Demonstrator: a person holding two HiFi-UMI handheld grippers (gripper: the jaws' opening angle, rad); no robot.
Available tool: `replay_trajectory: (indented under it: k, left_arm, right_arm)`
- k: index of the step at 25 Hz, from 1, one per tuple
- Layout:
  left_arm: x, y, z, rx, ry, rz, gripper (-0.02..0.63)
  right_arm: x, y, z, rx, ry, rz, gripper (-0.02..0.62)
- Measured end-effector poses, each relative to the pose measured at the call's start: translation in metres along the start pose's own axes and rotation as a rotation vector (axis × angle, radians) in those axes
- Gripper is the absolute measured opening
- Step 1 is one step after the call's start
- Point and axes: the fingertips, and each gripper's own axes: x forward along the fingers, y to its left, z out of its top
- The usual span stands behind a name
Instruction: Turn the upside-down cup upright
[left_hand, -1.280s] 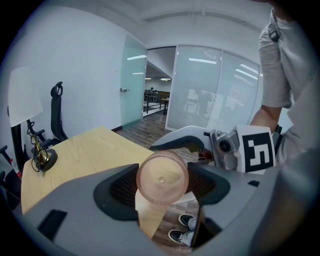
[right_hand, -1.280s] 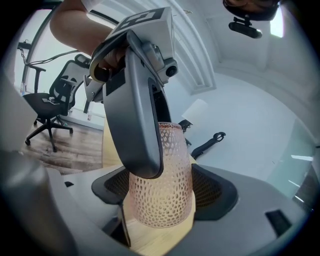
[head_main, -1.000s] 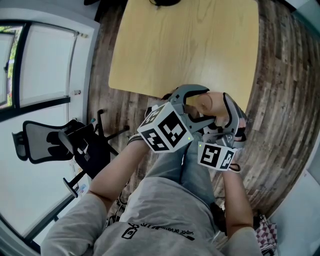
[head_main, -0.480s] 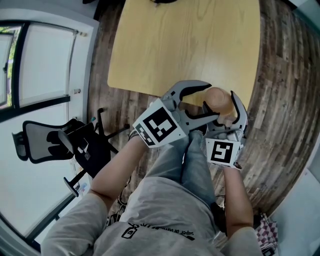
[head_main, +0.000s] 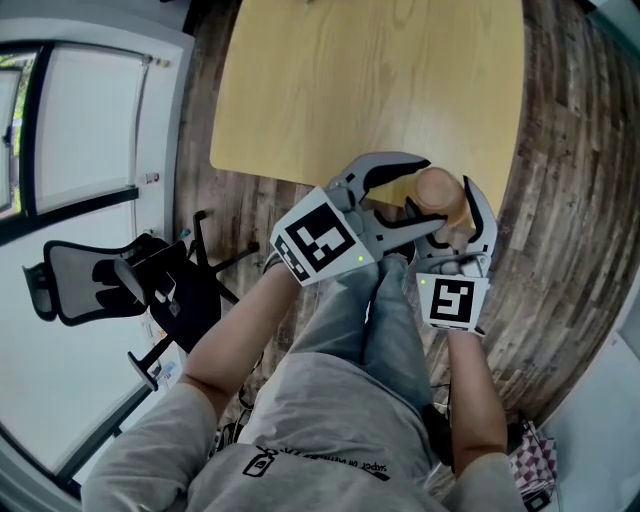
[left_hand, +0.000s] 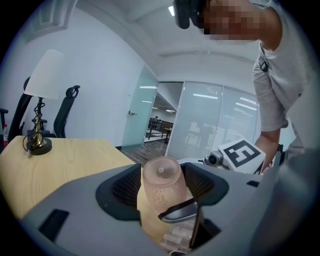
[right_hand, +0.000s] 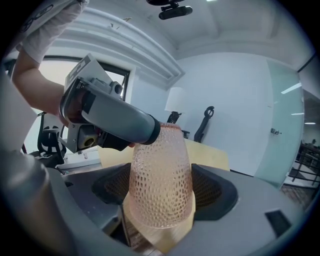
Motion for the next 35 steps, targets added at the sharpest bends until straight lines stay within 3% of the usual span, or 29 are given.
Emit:
replay_trajectory:
  k: [35]
  left_arm:
    - [0.033, 0.004, -0.024, 0.056, -0.004, -0.027, 0.244]
  right_arm:
    - [0.026, -0.009, -0.051, 0.149, 0.176, 0.002, 0.360]
